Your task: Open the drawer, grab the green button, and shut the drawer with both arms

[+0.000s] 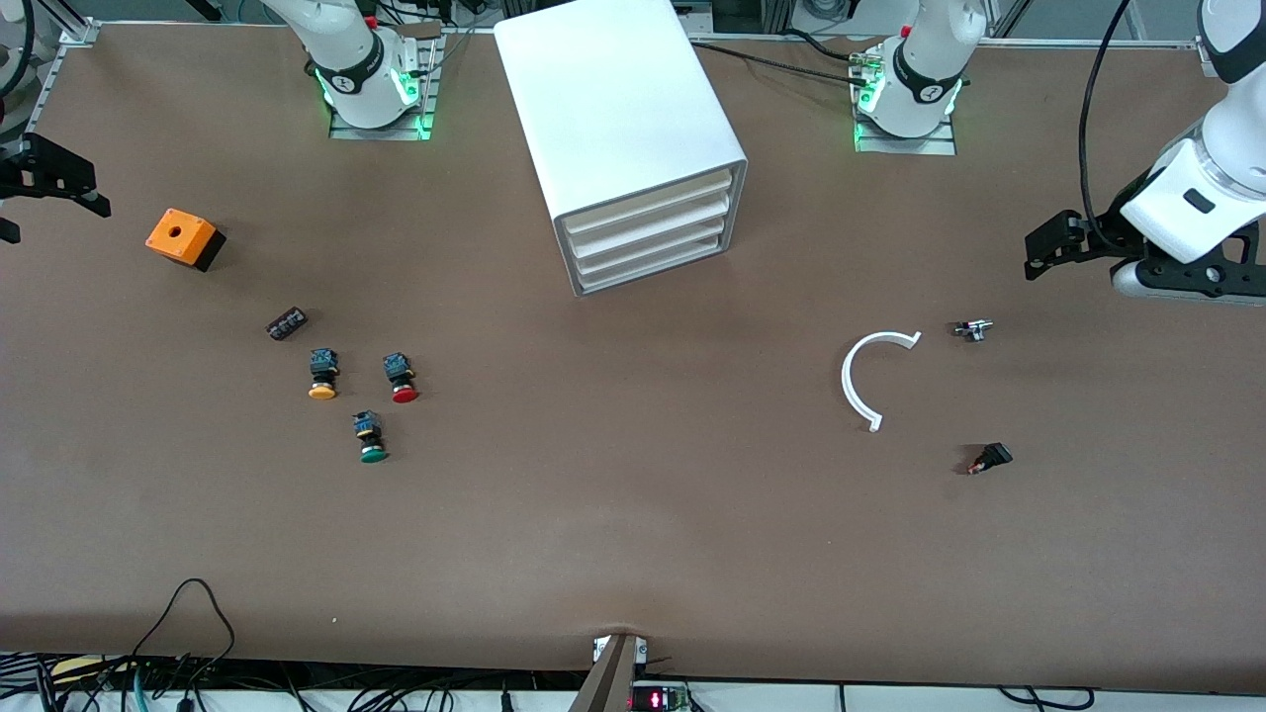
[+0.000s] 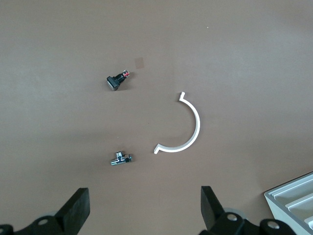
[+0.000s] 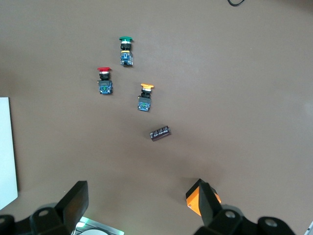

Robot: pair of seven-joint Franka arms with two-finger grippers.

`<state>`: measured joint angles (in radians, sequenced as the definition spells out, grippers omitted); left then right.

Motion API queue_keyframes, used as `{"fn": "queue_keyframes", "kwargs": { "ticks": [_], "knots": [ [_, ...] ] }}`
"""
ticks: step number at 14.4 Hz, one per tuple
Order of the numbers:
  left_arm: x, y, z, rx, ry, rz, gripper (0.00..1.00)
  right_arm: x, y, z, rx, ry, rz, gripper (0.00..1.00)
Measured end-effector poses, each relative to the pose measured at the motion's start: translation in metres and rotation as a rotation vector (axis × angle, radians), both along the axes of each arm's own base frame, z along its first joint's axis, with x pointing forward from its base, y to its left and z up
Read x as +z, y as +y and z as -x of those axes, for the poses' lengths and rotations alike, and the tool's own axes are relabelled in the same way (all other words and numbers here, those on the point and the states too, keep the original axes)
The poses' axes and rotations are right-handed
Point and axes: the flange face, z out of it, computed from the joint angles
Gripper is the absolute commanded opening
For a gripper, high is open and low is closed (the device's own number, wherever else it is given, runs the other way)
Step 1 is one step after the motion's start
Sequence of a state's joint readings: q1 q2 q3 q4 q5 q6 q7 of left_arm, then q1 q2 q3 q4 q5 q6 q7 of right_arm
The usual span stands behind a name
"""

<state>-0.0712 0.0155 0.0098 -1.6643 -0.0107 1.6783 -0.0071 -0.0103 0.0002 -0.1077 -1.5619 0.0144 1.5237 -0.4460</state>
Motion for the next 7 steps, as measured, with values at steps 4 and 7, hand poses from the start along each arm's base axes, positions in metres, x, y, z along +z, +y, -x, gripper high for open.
{"fn": "queue_keyframes", "kwargs": {
  "ticks": [4,7],
  "knots": [
    [0.0,-0.0015,-0.0015,-0.002,0.0,0.0,1.0,0.0,0.0,0.0,0.0,0.0,0.0,1.0],
    [0.0011,-0.0021,-0.0018,-0.004,-0.002,0.0,1.0,0.0,0.0,0.0,0.0,0.0,0.0,1.0]
  ]
}}
